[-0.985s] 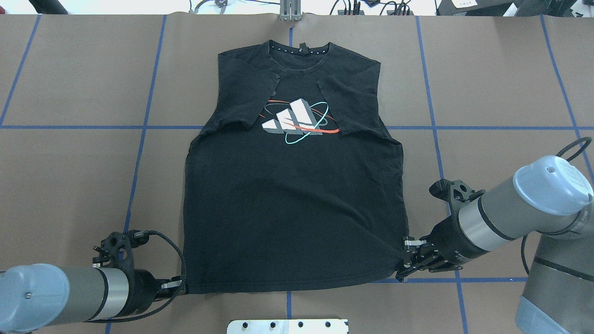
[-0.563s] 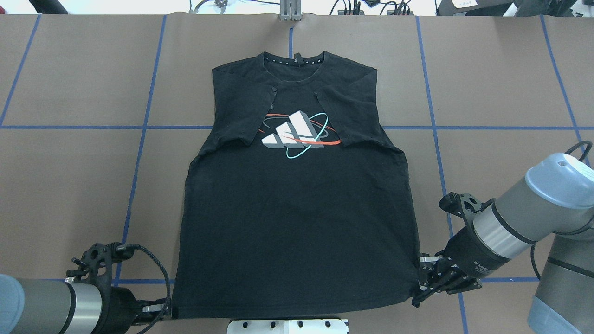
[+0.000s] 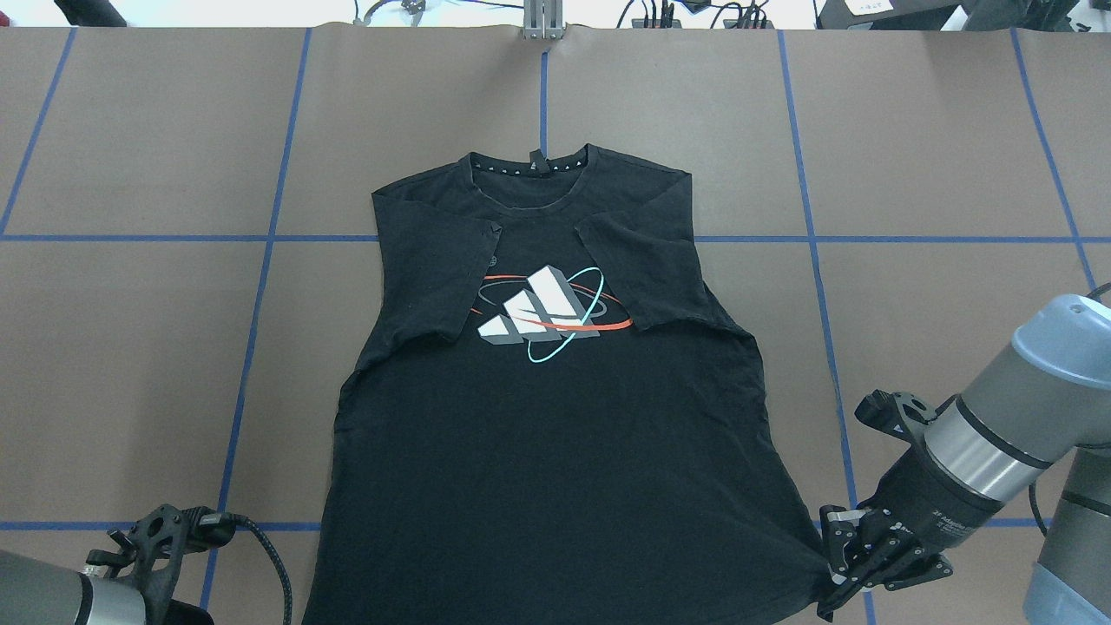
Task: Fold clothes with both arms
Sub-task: 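Lift the hem with both grippers and carry it over toward the collar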
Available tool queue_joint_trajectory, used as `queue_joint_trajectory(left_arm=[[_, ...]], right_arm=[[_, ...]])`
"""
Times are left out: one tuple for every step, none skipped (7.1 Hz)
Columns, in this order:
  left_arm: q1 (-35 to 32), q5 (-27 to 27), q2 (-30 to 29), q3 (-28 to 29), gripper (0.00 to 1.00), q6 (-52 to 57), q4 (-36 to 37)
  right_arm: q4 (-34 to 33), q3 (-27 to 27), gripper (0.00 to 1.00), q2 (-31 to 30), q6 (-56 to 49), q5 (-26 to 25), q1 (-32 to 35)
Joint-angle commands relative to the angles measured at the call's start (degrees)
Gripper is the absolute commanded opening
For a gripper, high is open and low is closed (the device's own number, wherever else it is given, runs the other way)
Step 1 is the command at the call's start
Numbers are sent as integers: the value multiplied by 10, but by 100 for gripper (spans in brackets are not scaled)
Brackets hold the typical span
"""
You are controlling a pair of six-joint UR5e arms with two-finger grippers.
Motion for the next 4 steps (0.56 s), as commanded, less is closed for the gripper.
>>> queue_joint_trajectory(left_arm=[[-44,-7,-10,1,0,0,8],[-97,-8,-29,10,0,0,8],[-157,-9,-63,20,0,7,8],[-211,-9,-101,31,0,26,8]], right_arm=[[24,-13,0,9,-5,-3,53],[58,-34,0,27,-5,-3,94],[77,-56,0,54,-5,-8,125],[77,-85,0,93,-16,-23,153]])
